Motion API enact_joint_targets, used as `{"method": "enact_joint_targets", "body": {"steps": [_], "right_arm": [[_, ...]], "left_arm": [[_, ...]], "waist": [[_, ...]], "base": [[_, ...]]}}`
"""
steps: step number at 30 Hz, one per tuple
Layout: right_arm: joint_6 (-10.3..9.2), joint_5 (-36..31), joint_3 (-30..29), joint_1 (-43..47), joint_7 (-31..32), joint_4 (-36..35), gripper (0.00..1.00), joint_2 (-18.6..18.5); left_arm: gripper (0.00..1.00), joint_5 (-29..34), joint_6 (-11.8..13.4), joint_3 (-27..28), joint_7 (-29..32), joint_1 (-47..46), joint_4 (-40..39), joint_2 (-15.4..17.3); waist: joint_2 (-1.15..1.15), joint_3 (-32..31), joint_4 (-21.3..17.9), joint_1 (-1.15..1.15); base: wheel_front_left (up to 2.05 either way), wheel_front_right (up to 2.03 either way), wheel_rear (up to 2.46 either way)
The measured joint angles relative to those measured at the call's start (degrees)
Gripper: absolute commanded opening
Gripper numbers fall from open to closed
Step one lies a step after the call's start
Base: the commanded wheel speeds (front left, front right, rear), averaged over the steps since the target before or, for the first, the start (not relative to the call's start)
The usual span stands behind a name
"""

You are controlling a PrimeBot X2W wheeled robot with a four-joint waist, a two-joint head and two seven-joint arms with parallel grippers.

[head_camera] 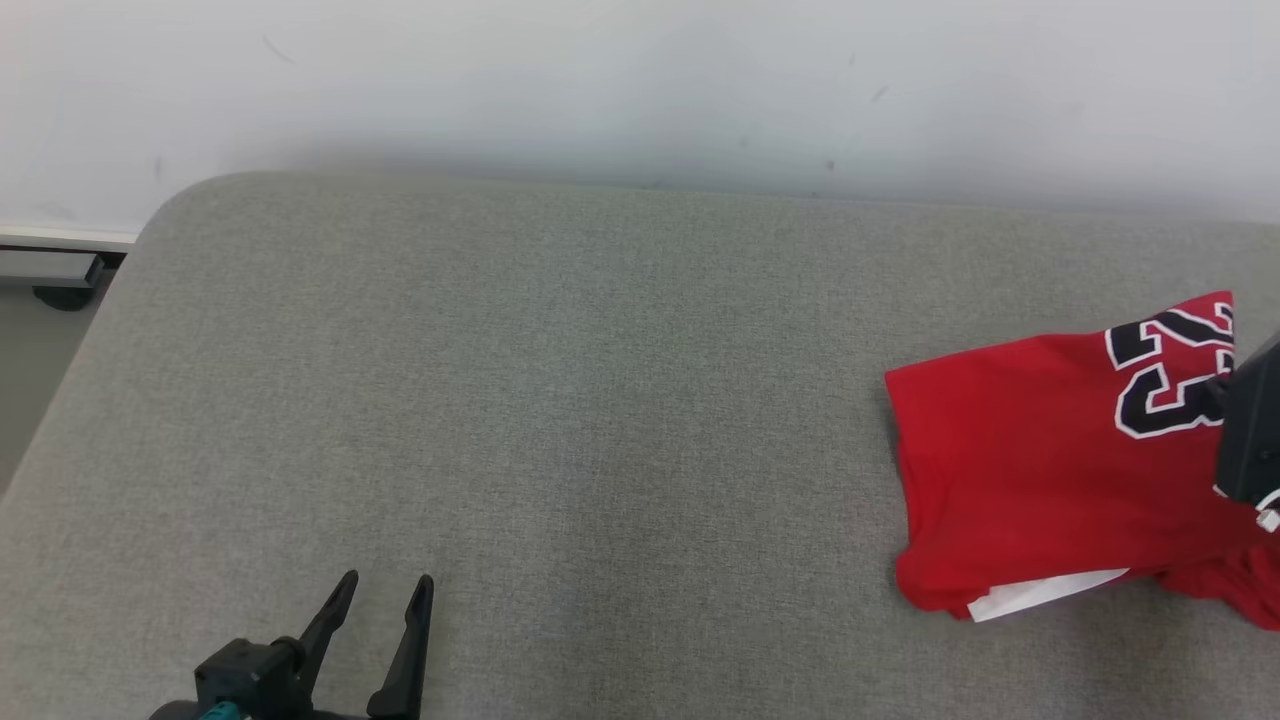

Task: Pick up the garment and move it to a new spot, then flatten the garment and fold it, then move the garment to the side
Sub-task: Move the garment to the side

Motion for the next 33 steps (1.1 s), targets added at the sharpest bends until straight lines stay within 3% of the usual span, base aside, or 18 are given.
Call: {"method": "enact_joint_targets", "body": {"steps": [33], "right_arm": [[-0.25,-5.1,-6.0,-2.1,1.6,-0.9,0.0,-7.6]], "left_arm": [[1.0,0.5,-0.1,-1.1,0.6,-1.9,-0.8,0.6]], "waist": [[0.0,2.7,-3.1,0.0]], "base": [[0.0,0.0,0.0]]}}
